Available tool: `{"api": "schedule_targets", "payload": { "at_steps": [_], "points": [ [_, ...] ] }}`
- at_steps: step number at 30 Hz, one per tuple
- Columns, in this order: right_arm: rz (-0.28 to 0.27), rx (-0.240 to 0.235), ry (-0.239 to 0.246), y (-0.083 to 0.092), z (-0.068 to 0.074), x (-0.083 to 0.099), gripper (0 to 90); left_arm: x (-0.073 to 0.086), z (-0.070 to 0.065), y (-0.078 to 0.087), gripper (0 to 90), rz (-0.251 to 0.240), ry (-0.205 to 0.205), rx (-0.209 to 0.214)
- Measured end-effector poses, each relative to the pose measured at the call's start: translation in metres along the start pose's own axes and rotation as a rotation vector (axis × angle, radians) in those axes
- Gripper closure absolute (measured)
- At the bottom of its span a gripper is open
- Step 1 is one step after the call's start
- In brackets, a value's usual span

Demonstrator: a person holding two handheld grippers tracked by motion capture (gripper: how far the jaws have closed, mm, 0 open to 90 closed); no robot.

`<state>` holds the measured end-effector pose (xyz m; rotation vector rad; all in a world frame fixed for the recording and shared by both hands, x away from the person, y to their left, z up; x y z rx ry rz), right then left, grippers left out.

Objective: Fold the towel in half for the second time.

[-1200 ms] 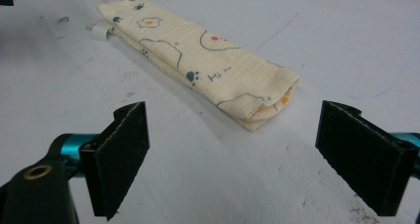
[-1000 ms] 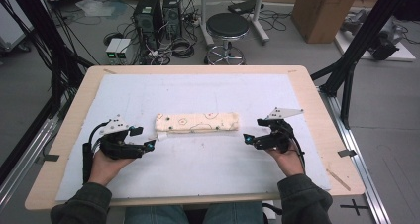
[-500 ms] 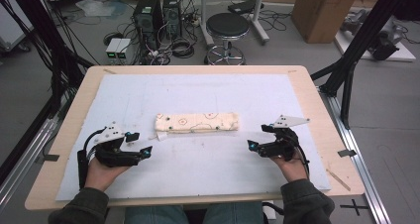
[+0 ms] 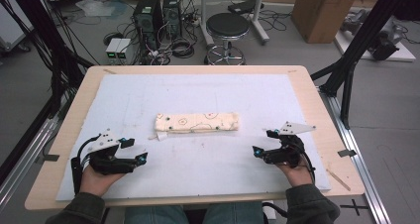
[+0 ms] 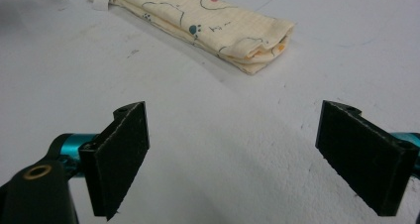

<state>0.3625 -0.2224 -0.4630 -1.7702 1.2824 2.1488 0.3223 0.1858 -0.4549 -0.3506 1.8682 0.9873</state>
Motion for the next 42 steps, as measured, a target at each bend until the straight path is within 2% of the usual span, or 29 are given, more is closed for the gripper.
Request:
{"api": "schedule_targets", "payload": {
  "at_steps": [5, 16, 26, 42],
  "points": [
    [-0.008, 0.013, 0.013, 0.006, 0.001, 0.003, 12.5, 0.005, -0.002, 0.005, 26.1, 0.006, -0.006, -0.004],
    [-0.024, 0.025, 0.003, 0.018, 0.003, 0.010, 12.4, 0.014, -0.009, 0.012, 26.1, 0.015, -0.011, -0.006],
    [-0.026, 0.033, -0.003, 0.026, 0.005, 0.017, 12.4, 0.016, -0.006, 0.015, 26.1, 0.011, -0.024, -0.026],
    [-0.008, 0.028, 0.020, 0.017, 0.008, 0.020, 12.4, 0.019, -0.001, 0.008, 26.1, 0.021, -0.021, -0.035]
  ]
}}
Point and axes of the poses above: each handheld gripper's, and its own axes: y roughly backward along the jaws, x roughly out of its underside, z roughly to its left, the point moved 9 cm from there along -y, roughly forward along the jaws, and after that the axes turned 8 degrees about y, right-handed, at the moved point
